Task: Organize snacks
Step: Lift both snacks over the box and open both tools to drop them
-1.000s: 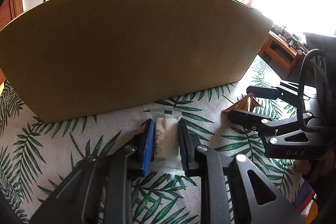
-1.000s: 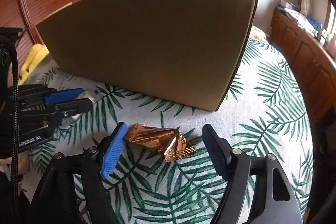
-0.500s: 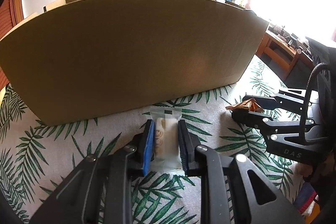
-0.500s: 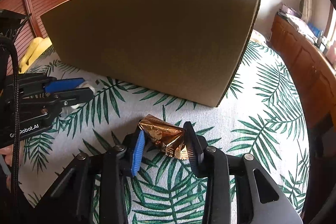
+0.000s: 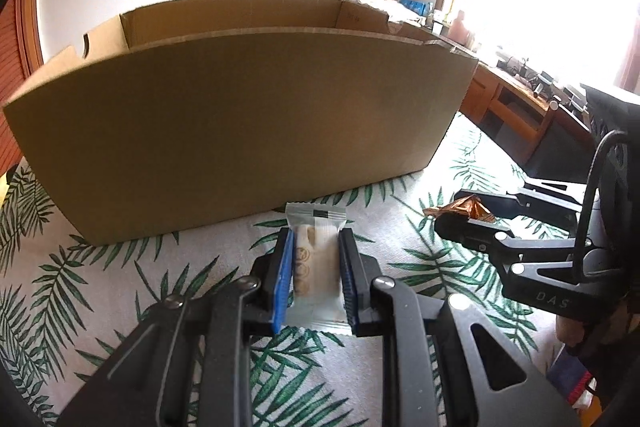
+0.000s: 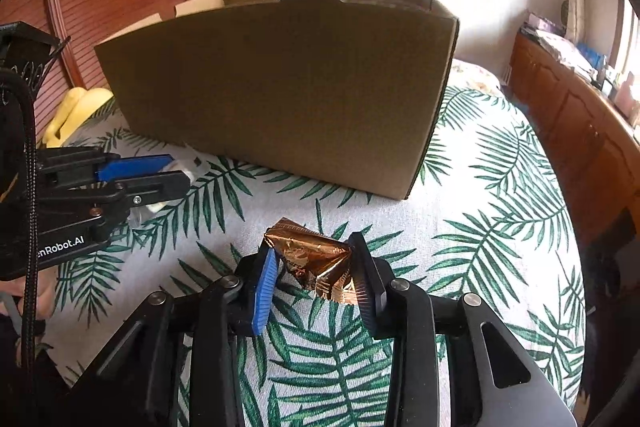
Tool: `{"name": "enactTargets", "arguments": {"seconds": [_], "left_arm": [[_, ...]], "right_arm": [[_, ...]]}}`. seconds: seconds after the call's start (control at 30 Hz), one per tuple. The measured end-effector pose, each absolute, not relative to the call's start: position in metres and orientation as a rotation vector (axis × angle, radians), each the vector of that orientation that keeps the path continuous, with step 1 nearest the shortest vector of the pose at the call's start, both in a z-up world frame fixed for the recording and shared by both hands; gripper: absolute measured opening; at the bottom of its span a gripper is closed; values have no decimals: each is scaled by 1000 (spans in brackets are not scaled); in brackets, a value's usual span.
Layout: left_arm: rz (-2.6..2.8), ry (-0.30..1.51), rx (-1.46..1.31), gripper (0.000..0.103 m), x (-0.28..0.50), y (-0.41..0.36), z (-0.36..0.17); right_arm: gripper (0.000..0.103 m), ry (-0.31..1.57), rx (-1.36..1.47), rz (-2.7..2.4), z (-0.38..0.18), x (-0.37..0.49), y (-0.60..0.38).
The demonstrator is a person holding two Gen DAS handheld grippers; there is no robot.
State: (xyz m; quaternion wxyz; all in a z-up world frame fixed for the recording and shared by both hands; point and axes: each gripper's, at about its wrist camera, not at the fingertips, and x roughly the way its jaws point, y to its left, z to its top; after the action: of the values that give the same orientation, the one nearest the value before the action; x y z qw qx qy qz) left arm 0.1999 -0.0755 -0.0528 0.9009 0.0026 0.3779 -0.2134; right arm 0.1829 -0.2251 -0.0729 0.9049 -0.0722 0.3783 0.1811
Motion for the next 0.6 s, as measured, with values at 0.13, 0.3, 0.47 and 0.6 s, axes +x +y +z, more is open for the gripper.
{"name": "enactTargets", "arguments": {"seconds": [0.13,0.3,0.47,0.6], "left_arm": [[-450,757,3,20,193,-75,-41],[-459,713,5,20,183,-67,-20],[-460,666,5,20,179,-59,2],[-459,630,4,20,177,-50,19]], "right_arm": [[34,761,-142,371,-69,179,-229],[34,717,-135,373,-51,170,-228],[34,664,-138,382,-28,159,-227],[34,628,-147,386,-12,154,-223]]}}
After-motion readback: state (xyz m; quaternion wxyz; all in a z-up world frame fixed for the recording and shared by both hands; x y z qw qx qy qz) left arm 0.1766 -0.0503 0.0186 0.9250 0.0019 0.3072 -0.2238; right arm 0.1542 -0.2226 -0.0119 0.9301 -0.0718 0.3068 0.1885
